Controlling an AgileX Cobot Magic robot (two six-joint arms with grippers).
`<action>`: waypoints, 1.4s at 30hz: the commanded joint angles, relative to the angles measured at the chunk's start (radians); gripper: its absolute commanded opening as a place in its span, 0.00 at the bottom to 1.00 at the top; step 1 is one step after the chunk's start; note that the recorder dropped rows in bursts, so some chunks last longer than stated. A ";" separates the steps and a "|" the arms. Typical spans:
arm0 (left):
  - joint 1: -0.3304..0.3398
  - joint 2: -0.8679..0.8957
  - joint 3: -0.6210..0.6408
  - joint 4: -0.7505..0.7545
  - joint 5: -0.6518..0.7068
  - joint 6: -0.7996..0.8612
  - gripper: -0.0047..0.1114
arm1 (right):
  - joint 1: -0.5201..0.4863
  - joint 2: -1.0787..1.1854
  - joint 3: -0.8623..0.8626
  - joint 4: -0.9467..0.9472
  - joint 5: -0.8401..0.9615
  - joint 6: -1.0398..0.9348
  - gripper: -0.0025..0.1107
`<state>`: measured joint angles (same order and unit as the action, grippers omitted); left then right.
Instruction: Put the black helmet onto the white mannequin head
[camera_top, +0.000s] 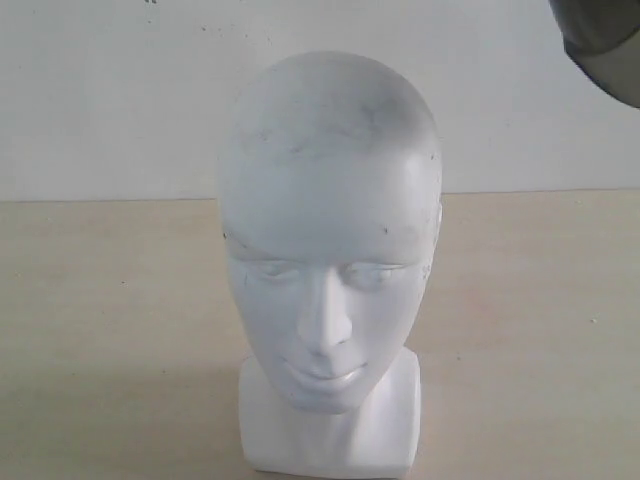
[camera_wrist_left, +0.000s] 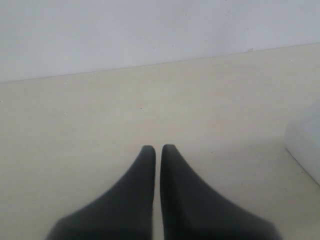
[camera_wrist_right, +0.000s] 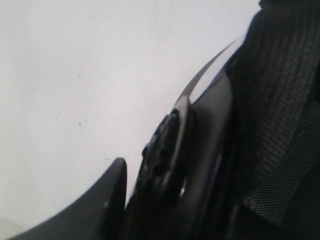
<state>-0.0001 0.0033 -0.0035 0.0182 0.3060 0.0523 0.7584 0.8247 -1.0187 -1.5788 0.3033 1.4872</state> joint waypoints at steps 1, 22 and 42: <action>0.003 -0.003 0.004 -0.002 -0.006 -0.007 0.08 | -0.002 -0.047 -0.024 -0.166 0.088 0.026 0.02; 0.003 -0.003 0.004 -0.002 -0.006 -0.007 0.08 | -0.002 0.087 -0.006 -0.166 0.182 -1.023 0.02; 0.003 -0.003 0.004 -0.002 -0.006 -0.007 0.08 | -0.002 0.116 -0.006 -0.166 0.143 -0.501 0.02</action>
<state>-0.0001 0.0033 -0.0035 0.0182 0.3060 0.0523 0.7567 0.9483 -1.0065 -1.6524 0.5925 0.8626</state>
